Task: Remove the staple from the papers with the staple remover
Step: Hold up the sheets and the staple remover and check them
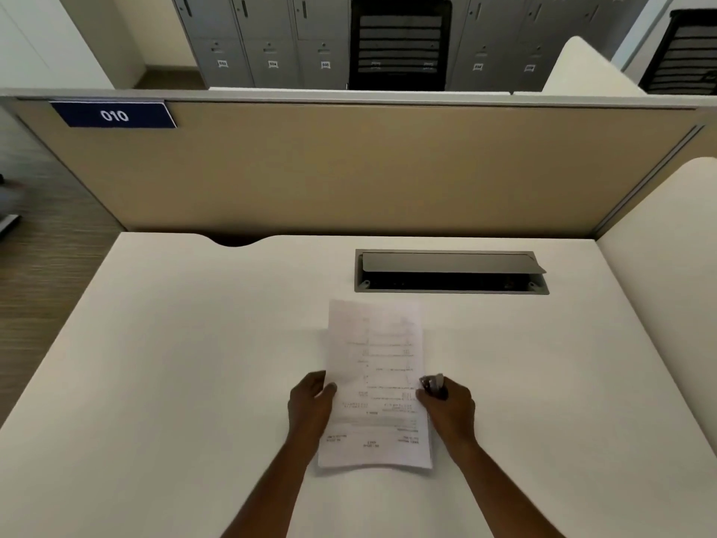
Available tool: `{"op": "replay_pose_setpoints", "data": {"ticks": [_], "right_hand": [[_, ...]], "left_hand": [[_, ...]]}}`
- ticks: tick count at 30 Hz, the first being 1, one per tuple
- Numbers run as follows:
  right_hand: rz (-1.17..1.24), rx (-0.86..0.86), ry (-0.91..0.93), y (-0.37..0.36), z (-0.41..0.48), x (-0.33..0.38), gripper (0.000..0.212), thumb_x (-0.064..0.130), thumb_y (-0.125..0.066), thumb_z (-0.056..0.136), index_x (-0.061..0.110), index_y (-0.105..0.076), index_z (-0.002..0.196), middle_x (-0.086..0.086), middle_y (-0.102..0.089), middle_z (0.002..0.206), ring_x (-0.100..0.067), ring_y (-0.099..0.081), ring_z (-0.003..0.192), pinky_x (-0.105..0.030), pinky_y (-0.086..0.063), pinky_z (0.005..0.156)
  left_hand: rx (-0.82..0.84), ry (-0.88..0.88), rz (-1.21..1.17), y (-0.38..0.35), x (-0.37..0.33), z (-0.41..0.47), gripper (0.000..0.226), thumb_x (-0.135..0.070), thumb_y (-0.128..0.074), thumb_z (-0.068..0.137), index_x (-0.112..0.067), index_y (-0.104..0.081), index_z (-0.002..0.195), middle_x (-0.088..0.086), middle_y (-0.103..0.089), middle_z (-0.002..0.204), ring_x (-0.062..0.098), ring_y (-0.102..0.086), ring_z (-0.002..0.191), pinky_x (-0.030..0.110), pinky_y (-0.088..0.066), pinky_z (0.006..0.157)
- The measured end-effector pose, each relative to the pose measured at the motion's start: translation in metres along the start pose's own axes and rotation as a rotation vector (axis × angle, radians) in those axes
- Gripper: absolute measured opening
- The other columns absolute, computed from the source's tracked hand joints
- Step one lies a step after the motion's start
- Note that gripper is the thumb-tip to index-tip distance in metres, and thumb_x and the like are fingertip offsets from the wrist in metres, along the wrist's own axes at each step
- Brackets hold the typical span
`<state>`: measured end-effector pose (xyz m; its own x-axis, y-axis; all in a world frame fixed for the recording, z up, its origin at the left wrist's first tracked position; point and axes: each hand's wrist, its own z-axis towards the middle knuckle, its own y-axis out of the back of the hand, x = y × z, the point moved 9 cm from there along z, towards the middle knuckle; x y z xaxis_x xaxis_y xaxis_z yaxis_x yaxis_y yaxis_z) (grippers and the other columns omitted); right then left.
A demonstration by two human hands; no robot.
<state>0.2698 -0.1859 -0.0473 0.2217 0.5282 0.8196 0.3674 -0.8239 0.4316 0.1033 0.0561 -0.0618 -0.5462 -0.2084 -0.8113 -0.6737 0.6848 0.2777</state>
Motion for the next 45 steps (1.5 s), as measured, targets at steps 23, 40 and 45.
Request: {"op": "replay_pose_setpoints", "data": {"ticks": [23,40,45], "right_hand": [[0.272,-0.014,0.218,0.007,0.009,0.065,0.031,-0.003,-0.072,0.081,0.024,-0.058,0.075,0.019,-0.05,0.056,-0.007,-0.042,0.054,-0.027,-0.039,0.059],[0.267,0.029,0.193,0.0,0.014,0.064,0.021,-0.004,-0.068,0.083,0.017,-0.065,0.077,0.003,-0.061,0.065,-0.011,-0.052,0.061,-0.028,-0.045,0.065],[0.304,0.057,0.208,-0.001,0.014,0.069,0.016,0.002,-0.07,0.086,0.017,-0.069,0.091,0.004,-0.069,0.075,-0.006,-0.058,0.062,-0.021,-0.046,0.06]], "left_hand": [[0.011,-0.22,-0.184,0.001,-0.074,-0.003,0.025,-0.013,-0.069,0.066,-0.01,-0.071,0.09,0.011,-0.074,0.083,0.024,-0.069,0.079,0.033,-0.057,0.069],[0.011,-0.243,-0.186,0.004,-0.08,0.007,0.025,-0.015,-0.065,0.066,-0.012,-0.072,0.09,0.011,-0.074,0.084,0.024,-0.069,0.08,0.032,-0.058,0.071],[0.015,-0.242,-0.204,0.006,-0.082,0.01,0.027,-0.016,-0.064,0.068,-0.009,-0.074,0.092,0.011,-0.076,0.088,0.026,-0.072,0.085,0.037,-0.06,0.076]]}}
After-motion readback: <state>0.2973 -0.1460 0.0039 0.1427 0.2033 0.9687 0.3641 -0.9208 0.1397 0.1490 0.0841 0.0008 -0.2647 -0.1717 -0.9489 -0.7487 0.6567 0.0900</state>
